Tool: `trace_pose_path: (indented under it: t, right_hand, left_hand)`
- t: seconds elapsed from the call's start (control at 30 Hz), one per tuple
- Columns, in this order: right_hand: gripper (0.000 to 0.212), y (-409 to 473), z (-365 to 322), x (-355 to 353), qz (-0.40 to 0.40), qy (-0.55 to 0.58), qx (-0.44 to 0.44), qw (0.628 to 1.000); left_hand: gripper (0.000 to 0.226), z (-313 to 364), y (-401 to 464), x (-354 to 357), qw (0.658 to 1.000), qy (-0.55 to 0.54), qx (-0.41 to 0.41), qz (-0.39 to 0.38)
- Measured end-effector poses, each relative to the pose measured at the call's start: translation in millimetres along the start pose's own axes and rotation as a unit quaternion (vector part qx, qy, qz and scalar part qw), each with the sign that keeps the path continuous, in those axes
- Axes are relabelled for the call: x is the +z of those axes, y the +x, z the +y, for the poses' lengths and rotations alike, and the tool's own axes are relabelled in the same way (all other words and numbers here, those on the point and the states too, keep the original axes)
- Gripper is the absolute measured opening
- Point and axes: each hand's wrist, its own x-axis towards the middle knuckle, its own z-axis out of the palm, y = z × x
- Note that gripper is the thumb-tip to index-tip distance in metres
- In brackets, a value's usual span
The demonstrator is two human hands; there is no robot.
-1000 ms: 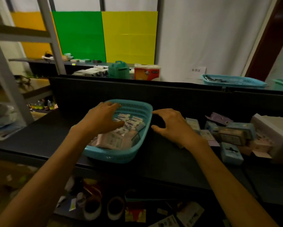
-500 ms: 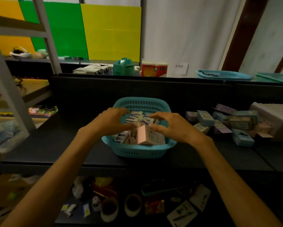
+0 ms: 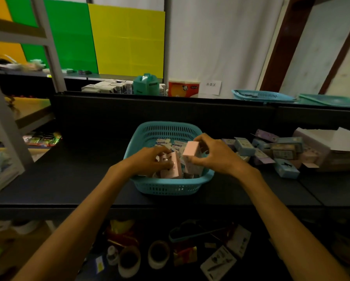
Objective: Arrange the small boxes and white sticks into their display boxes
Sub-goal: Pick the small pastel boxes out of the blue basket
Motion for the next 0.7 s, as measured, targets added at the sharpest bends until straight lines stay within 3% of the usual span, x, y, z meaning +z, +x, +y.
trace_pose_path:
  t: [0.17, 0.37, 0.5, 0.7]
  right_hand:
    - [0.062, 6, 17, -7, 0.016, -0.021, -0.004, 1.0]
    - [0.047, 11, 21, -13, -0.023, -0.022, -0.038, 0.999]
    - [0.044, 13, 23, -14, -0.043, -0.02, -0.054, 0.997]
    - [0.043, 18, 25, -9, 0.009, 0.0, -0.078, 0.997]
  left_hand:
    - [0.059, 12, 6, 2, 1.0, 0.011, -0.018, -0.016]
    - [0.08, 18, 13, 5, 0.994, 0.052, -0.06, -0.078]
    - [0.064, 18, 19, 9, 0.998, 0.021, -0.045, -0.045]
    - [0.043, 16, 17, 7, 0.997, -0.079, -0.007, 0.013]
